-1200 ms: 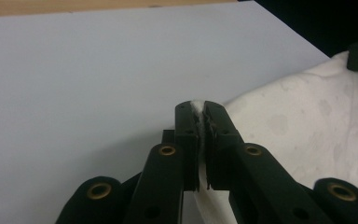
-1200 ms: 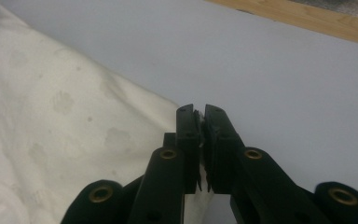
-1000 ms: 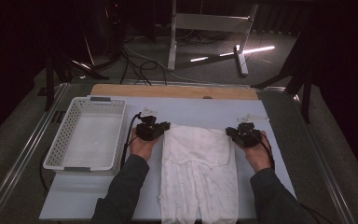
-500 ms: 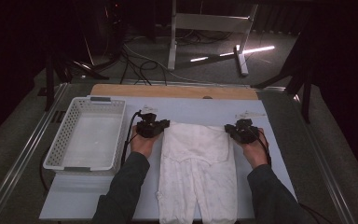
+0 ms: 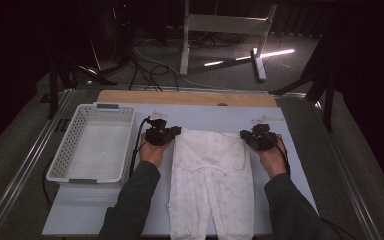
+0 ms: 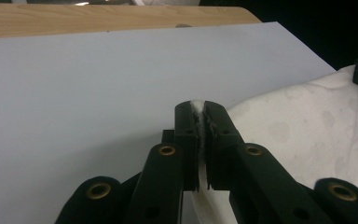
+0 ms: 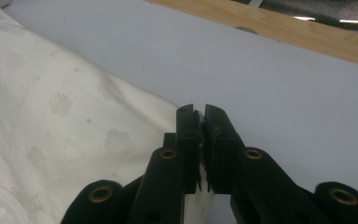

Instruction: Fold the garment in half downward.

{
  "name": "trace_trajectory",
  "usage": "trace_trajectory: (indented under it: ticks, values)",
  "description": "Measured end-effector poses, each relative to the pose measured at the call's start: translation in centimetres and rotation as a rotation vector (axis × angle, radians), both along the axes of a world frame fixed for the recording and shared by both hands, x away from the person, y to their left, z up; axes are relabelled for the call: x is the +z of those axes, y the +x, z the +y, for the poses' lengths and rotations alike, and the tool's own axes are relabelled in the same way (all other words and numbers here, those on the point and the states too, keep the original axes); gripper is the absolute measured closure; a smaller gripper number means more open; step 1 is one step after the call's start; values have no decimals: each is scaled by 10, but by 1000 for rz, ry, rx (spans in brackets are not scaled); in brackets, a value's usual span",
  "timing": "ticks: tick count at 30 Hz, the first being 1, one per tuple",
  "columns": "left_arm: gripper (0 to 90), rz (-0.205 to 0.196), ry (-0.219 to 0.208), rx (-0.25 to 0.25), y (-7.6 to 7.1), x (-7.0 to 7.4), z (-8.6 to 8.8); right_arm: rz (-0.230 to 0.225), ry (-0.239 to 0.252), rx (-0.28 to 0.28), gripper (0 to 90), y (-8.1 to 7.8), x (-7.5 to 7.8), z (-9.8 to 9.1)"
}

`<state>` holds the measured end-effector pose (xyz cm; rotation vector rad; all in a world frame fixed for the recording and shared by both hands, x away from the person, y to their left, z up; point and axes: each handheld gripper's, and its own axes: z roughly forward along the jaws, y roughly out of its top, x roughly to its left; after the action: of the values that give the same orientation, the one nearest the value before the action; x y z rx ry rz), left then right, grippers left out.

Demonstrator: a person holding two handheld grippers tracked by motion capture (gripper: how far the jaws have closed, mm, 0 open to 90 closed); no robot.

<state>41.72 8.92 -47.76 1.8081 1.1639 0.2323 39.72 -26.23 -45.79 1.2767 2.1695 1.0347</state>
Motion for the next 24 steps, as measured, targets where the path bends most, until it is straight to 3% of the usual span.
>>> trace_trajectory:
  ticks: [12,13,14,15,18,19,21,24]
  values:
    - [847,2,-2,43,6,3,1,-5,20,-11,849,12,-5,3]
    - [811,-1,5,52,6,2,1,-7,17,-11,843,13,-6,4]
    - [717,-12,7,67,5,2,0,-5,11,-16,820,13,-7,4]
    - [556,-10,-1,71,5,1,0,-5,9,-37,726,14,-9,4]
    - [352,-25,-6,67,3,2,-2,24,54,-55,502,15,-12,0]
    - [310,-28,-9,61,2,3,-2,25,54,-59,436,15,-12,-1]
    - [272,-33,-13,58,2,3,-3,27,51,-60,385,13,-12,-2]
    - [245,-33,-21,49,2,4,-3,28,60,-61,360,12,-11,-3]
